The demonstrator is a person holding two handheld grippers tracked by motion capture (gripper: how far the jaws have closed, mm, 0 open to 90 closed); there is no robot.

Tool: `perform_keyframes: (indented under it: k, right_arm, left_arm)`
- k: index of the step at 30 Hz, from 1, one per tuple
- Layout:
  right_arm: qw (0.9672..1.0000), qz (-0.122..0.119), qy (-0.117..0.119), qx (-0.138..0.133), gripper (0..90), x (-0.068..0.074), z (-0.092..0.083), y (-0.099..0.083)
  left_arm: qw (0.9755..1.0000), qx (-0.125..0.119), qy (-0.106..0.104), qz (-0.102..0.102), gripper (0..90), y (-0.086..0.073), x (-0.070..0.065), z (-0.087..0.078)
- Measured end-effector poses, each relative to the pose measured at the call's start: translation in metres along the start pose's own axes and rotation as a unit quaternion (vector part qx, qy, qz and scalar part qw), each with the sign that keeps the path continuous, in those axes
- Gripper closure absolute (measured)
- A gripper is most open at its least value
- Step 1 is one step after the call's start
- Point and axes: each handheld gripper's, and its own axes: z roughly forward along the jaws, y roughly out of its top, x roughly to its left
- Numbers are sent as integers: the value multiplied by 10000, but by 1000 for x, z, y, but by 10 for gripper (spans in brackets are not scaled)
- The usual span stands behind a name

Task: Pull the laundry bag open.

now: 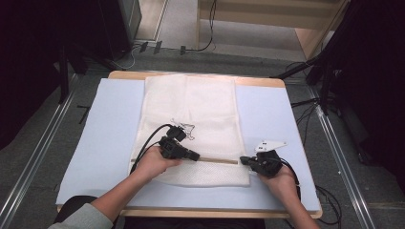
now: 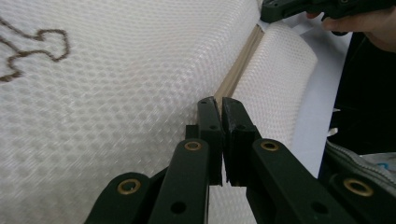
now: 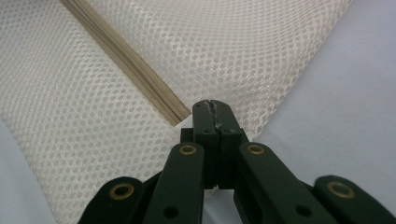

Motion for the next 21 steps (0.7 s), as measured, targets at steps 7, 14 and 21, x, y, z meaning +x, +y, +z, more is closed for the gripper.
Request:
perform_keyframes:
  k: [7,14,21]
  right_arm:
    - [10000,-4,10,-5,900,0,0,0]
    - [10000,-7,19,-4,900,-1,0,0]
    - [10000,-15,7,-4,900,0,0,1]
  left_arm:
    - [9999,-25,84,-71,890,-8,8,-14]
    - [9999,-51,31,-153,890,-16,14,-23]
    - [9998,-26,108,-166,890,-18,14,-26]
